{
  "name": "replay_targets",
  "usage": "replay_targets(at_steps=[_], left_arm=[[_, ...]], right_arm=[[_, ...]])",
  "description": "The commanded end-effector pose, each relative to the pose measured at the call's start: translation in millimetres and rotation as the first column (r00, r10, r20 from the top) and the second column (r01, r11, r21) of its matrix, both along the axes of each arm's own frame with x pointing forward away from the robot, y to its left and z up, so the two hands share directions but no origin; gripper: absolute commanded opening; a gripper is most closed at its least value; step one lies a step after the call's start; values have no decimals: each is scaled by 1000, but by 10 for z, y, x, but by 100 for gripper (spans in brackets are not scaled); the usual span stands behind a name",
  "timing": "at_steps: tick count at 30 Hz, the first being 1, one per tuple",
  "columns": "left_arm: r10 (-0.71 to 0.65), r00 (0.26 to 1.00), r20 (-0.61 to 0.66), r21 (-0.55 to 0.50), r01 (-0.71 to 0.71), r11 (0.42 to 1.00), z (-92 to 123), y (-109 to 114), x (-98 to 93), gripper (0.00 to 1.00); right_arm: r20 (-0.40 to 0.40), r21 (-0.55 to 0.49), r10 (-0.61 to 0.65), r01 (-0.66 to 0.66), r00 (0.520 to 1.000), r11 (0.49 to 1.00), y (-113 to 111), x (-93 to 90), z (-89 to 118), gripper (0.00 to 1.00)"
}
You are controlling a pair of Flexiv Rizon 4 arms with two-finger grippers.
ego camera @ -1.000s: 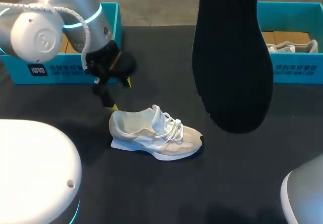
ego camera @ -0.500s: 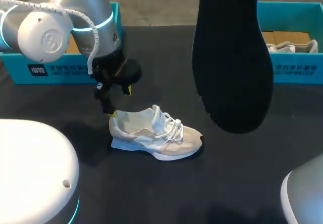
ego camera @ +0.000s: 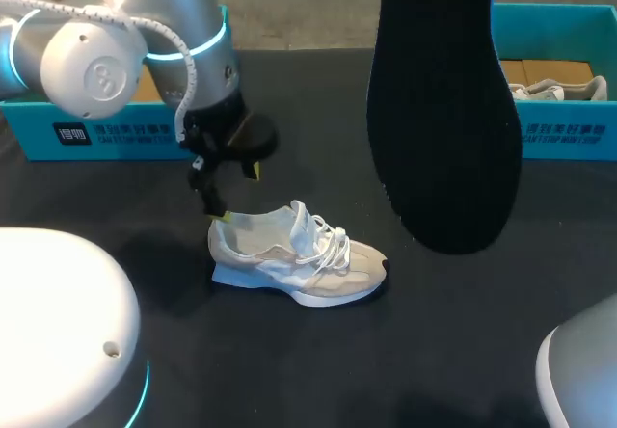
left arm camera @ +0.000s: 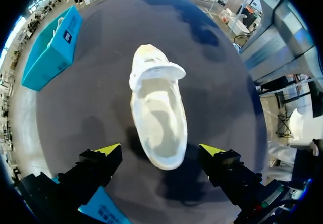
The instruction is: Take the shoe out of the shoebox, open the shoe tongue, remove and reinsert the insole, then place the shoe into the shoebox
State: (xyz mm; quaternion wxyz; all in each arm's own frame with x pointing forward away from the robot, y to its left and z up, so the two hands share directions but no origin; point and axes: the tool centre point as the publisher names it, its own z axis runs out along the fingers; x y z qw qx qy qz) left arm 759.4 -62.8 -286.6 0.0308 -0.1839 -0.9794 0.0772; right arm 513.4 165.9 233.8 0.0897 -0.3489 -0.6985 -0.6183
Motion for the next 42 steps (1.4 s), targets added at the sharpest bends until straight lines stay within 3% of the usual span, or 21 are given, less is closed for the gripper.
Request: replay_targets(at_steps=[1,10,17,35,38,42], left_arm=[[-15,1000,-7,14,15,1000,-39,-158,78,100],[-43,999,21,8,43,999,-269,-473,250,100],[-23,1000,13,-10,23,1000,-447,-605,269,100],[-24,1000,-18,12,24,1000,-791,-619,169,100],[-16,1000,-16,13,16,1000,-858,-608,177,90],[-7,1000,-16,17,7,1000,-947,-580,178,87]], right_arm=[[-3,-2,-1,1,1000,1000,16,7,12,0],[-3,-2,-1,1,1000,1000,16,7,12,0],[-3,-2,-1,1,1000,1000,16,7,12,0],[-3,-2,-1,1,1000,1000,16,7,12,0],[-3,-2,-1,1,1000,1000,16,7,12,0],[-3,-2,-1,1,1000,1000,16,7,12,0]])
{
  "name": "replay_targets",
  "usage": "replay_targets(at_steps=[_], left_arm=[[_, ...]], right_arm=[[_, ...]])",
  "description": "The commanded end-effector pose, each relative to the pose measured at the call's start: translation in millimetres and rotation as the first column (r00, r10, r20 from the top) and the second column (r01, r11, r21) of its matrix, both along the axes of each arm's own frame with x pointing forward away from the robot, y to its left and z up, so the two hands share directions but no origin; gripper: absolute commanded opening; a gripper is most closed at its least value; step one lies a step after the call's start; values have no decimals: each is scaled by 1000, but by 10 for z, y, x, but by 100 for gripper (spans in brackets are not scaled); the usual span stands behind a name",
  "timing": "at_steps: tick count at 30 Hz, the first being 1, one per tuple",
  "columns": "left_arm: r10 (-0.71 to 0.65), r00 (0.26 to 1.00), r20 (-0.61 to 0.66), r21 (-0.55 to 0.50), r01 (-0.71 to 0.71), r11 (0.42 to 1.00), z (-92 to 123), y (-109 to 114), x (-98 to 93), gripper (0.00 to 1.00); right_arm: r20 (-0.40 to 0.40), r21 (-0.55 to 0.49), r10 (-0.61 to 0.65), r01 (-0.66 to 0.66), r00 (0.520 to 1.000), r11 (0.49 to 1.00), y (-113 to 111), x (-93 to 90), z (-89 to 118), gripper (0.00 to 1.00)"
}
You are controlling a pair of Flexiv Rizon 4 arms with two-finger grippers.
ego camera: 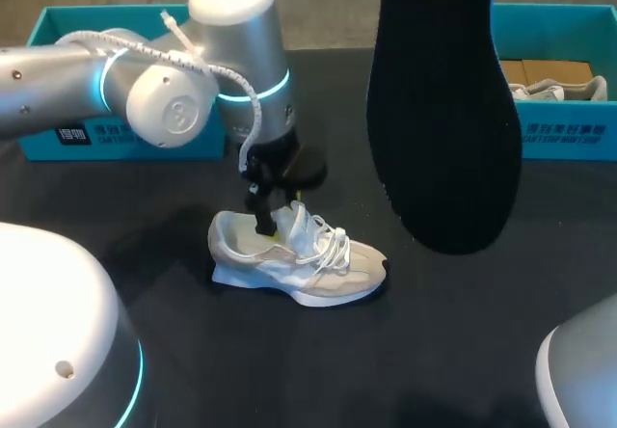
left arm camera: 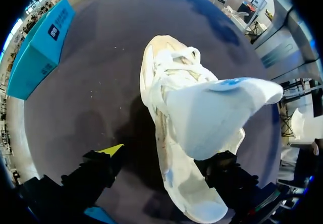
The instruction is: Take the shoe out of the shoebox, open the shoe tongue, remove and reinsert the insole, then place the shoe into the shoebox
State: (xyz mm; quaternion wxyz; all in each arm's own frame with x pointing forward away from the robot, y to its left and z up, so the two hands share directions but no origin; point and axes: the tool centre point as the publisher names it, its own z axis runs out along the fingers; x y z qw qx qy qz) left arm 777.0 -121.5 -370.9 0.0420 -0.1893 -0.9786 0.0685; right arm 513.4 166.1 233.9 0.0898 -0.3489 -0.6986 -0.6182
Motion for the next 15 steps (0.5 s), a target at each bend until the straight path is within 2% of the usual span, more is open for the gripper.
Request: replay_targets(at_steps=[1,2,4,9,13,15], left_arm=[[13,1000,0,-7,-13,1000,-116,12,3,84],[14,1000,-1,-5,-14,1000,-141,20,7,73],[17,1000,-1,-3,-17,1000,-171,28,11,68],[15,1000,8,14,-15,1000,-232,48,58,46],[20,1000,11,17,-20,1000,-241,63,95,22],[24,1000,7,19,-24,1000,-246,71,102,18]], right_arm=[[-2,-2,-1,1,1000,1000,14,7,11,0],[-2,-2,-1,1,1000,1000,14,7,11,0],[-2,-2,-1,1,1000,1000,14,7,11,0],[-2,-2,-1,1,1000,1000,14,7,11,0],[-2,-2,-1,1,1000,1000,14,7,11,0],[-2,-2,-1,1,1000,1000,14,7,11,0]])
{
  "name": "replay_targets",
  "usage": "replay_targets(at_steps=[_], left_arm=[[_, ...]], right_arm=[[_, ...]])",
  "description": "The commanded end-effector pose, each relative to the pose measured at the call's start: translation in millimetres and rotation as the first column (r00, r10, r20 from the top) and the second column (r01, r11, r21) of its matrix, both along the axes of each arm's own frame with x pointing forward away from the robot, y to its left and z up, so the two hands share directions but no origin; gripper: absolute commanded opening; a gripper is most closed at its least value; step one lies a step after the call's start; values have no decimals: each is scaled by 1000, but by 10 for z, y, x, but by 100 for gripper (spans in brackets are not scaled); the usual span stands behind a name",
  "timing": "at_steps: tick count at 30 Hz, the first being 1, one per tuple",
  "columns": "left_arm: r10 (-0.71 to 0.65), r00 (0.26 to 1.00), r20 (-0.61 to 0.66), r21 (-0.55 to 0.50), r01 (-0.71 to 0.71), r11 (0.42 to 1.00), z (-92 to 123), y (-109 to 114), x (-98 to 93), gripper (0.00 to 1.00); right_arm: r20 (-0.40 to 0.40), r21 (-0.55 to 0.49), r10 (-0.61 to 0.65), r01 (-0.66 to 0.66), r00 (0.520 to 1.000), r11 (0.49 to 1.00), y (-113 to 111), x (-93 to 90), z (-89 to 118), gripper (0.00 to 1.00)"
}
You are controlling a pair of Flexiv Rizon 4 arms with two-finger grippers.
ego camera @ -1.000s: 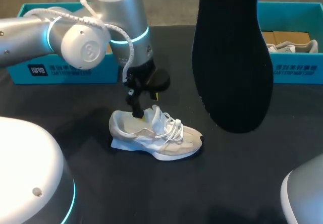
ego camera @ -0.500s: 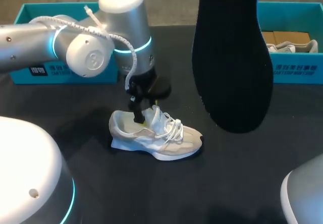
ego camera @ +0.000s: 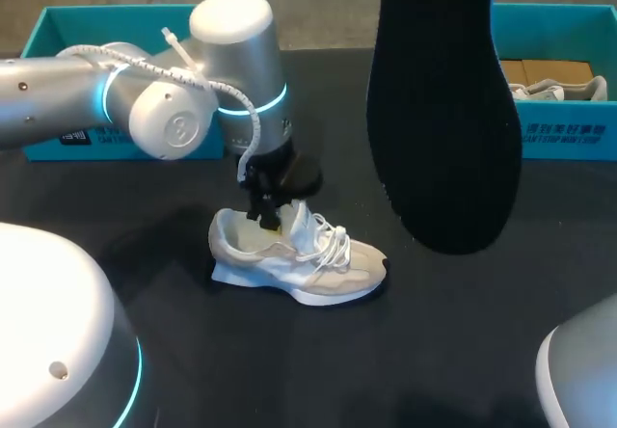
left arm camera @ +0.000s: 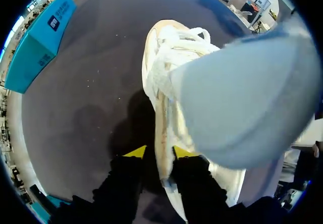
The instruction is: Take the shoe out of the shoebox, open the shoe tongue, remove and reinsert the insole, then place the shoe into the shoebox
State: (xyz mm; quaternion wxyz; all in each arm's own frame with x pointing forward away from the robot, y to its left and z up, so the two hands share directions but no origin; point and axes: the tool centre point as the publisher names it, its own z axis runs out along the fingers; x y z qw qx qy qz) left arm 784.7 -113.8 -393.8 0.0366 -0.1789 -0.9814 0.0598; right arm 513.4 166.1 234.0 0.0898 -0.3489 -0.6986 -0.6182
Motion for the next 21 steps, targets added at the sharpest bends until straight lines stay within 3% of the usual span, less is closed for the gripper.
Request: replay_targets(at_steps=[1,5,14,21], left_arm=[[5,1000,-9,3,-5,1000,-19,-2,27,18],[0,1000,-28,4,0,1000,-43,30,-20,0],[-49,999,-12,-41,49,998,40,40,-40,0],[-166,986,36,-117,169,979,289,-4,16,0]], right_arm=[[-2,-2,-1,1,1000,1000,14,7,11,0],[-2,-2,-1,1,1000,1000,14,7,11,0],[-2,-2,-1,1,1000,1000,14,7,11,0],[-2,-2,-1,1,1000,1000,14,7,11,0]])
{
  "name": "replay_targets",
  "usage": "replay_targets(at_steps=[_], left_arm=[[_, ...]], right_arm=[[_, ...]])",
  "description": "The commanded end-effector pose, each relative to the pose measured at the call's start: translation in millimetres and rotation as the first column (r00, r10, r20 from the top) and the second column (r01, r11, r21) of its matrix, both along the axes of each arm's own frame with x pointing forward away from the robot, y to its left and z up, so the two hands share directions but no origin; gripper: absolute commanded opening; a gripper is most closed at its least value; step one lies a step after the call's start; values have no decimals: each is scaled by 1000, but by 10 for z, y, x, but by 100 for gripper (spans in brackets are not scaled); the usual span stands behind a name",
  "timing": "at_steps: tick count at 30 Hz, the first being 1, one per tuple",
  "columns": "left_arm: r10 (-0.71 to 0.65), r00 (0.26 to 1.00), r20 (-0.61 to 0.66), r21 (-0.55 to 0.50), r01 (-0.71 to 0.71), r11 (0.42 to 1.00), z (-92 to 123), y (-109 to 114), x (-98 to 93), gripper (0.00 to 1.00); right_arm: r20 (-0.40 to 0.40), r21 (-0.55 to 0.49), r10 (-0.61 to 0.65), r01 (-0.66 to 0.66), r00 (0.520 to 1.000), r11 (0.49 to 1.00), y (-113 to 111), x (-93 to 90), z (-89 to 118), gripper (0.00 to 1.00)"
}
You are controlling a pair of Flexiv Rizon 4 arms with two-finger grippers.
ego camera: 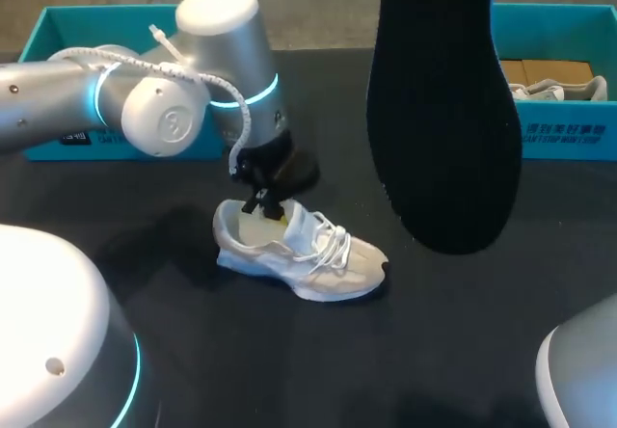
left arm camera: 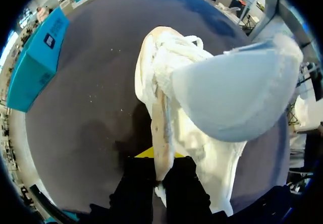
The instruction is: Take the shoe out of the shoebox, open the shoe tongue, remove and reinsert the insole, then place the shoe into the shoebox
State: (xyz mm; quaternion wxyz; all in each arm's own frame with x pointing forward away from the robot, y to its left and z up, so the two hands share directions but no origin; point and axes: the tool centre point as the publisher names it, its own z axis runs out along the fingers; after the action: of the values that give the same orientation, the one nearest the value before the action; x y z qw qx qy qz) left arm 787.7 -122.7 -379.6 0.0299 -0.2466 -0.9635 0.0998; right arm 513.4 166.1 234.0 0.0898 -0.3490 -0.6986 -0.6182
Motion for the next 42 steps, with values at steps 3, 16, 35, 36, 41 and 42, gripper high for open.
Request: replay_targets(at_steps=[3,16,35,36,41,42], left_arm=[[-89,995,38,-34,90,995,229,86,2,0],[-413,908,69,-40,416,908,532,27,21,0],[-863,502,49,95,858,504,524,-238,-144,0],[-873,485,40,105,867,487,521,-257,-158,0],[-911,412,9,127,903,410,485,-400,-205,0],[-912,409,8,129,904,407,483,-408,-206,0]], right_arm=[[-2,-2,-1,1,1000,1000,14,7,11,0],[-2,-2,-1,1,1000,1000,14,7,11,0],[-2,-2,-1,1,1000,1000,14,7,11,0],[-2,-2,-1,1,1000,1000,14,7,11,0],[-2,-2,-1,1,1000,1000,14,7,11,0],[-2,-2,-1,1,1000,1000,14,7,11,0]])
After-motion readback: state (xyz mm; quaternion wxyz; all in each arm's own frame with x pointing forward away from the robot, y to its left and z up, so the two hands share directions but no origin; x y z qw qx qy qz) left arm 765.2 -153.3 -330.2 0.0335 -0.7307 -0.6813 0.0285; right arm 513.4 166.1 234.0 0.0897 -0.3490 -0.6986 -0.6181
